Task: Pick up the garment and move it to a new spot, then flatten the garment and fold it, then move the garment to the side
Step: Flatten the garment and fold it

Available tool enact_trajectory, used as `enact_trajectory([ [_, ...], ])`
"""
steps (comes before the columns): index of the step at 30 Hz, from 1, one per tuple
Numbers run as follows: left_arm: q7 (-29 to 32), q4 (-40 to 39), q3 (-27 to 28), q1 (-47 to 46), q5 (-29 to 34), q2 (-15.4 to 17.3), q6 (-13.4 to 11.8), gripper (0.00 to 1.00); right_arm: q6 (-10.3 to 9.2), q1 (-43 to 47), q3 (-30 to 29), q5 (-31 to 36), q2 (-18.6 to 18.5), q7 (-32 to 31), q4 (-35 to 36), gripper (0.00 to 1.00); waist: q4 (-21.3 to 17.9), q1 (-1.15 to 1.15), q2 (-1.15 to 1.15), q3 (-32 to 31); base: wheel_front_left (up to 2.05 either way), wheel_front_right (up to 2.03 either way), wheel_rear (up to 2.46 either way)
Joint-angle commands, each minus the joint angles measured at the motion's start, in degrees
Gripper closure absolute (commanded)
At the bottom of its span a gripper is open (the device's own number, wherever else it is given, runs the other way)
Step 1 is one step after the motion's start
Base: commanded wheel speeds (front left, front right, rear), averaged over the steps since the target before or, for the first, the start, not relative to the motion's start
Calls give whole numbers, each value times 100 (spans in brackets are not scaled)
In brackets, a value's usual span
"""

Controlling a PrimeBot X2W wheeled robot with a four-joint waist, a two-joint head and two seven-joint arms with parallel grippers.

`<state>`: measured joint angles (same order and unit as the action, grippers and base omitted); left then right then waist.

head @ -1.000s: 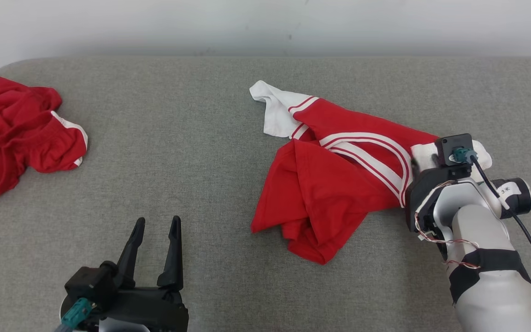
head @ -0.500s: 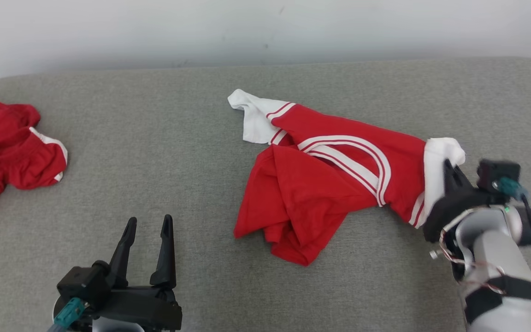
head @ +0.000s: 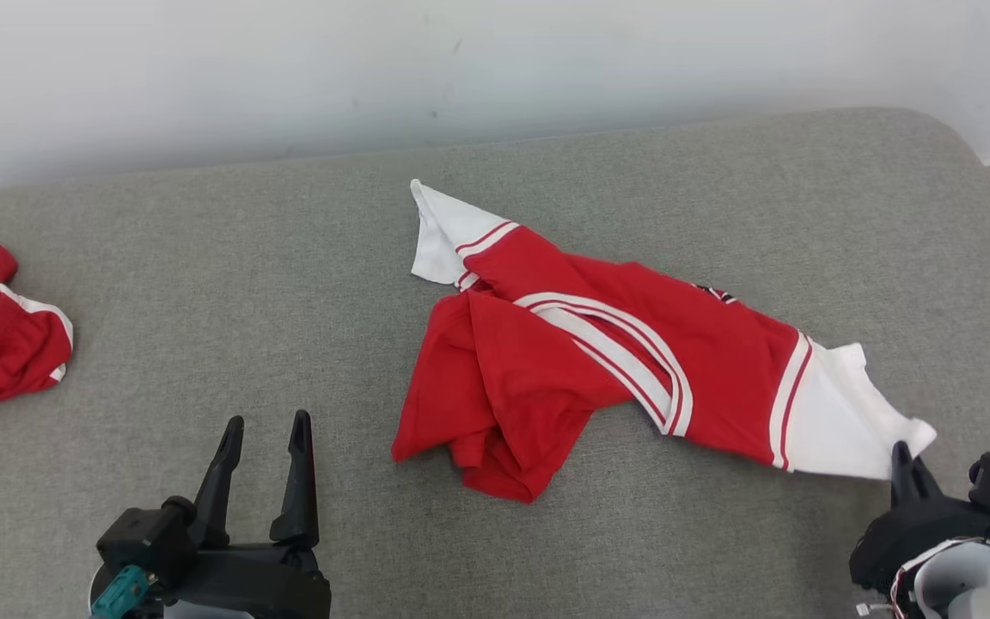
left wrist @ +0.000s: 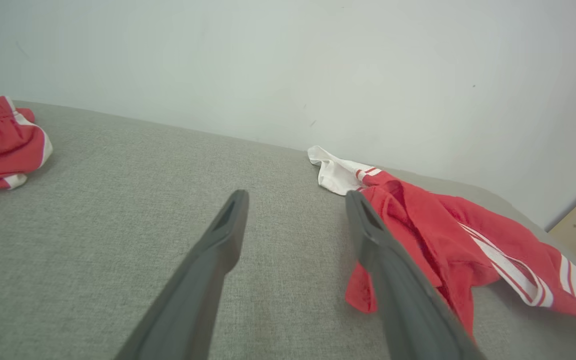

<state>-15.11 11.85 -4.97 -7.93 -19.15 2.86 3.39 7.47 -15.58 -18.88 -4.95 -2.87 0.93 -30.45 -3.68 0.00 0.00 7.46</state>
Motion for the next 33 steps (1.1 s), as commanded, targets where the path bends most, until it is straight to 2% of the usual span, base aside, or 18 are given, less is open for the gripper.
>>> enact_trajectory([
  [1, -7, 0, 5, 21, 58, 4, 4, 0, 5, 126, 11, -64, -1, -93, 28, 62, -26, 0, 0, -22, 0, 0, 0],
  [2, -7, 3, -4, 22, 52, 4, 2, 0, 5, 191, 13, -62, -2, -148, 37, 0, -30, 0, 0, -30, 0, 0, 0],
  [7, -7, 39, -53, 19, 23, 4, 7, 0, 5, 364, -39, 28, -4, -226, 195, 0, -4, 0, 0, -75, 0, 0, 0],
  [11, -7, 60, -75, 58, 8, 4, 29, 0, 5, 472, -92, 240, -3, 35, 602, 0, 51, 0, 0, -139, 0, 0, 0],
  [15, -6, 64, -71, 114, -12, 5, 43, 0, 5, 591, 283, 358, 8, 162, 974, 0, 94, 0, 0, -192, 0, 0, 0],
  [19, -7, 26, -45, 169, -18, 4, 20, 0, 5, 669, 1119, 448, 0, -249, 1204, 0, 134, 0, 0, -242, 0, 0, 0],
  [22, -7, 11, -46, 206, -22, 4, 23, 0, 5, 498, 1959, 700, -1, -738, 1062, 0, 199, 0, 0, -235, 0, 0, 0],
  [24, -7, 8, -63, 200, -25, 3, 32, 0, 5, 382, 2237, 845, -6, -900, 877, 0, 247, 0, 0, -221, 0, 0, 0],
  [28, -6, 12, -110, 180, -31, 4, 29, 0, 5, 103, 2437, 1105, -3, -1081, 419, 0, 356, 0, 0, -187, 0, 0, 0],
  [33, -7, 2, -140, 152, -38, 4, 23, 0, 5, -215, 2358, 1439, -20, -1064, -82, 0, 475, 0, 0, -132, 0, 0, 0],
])
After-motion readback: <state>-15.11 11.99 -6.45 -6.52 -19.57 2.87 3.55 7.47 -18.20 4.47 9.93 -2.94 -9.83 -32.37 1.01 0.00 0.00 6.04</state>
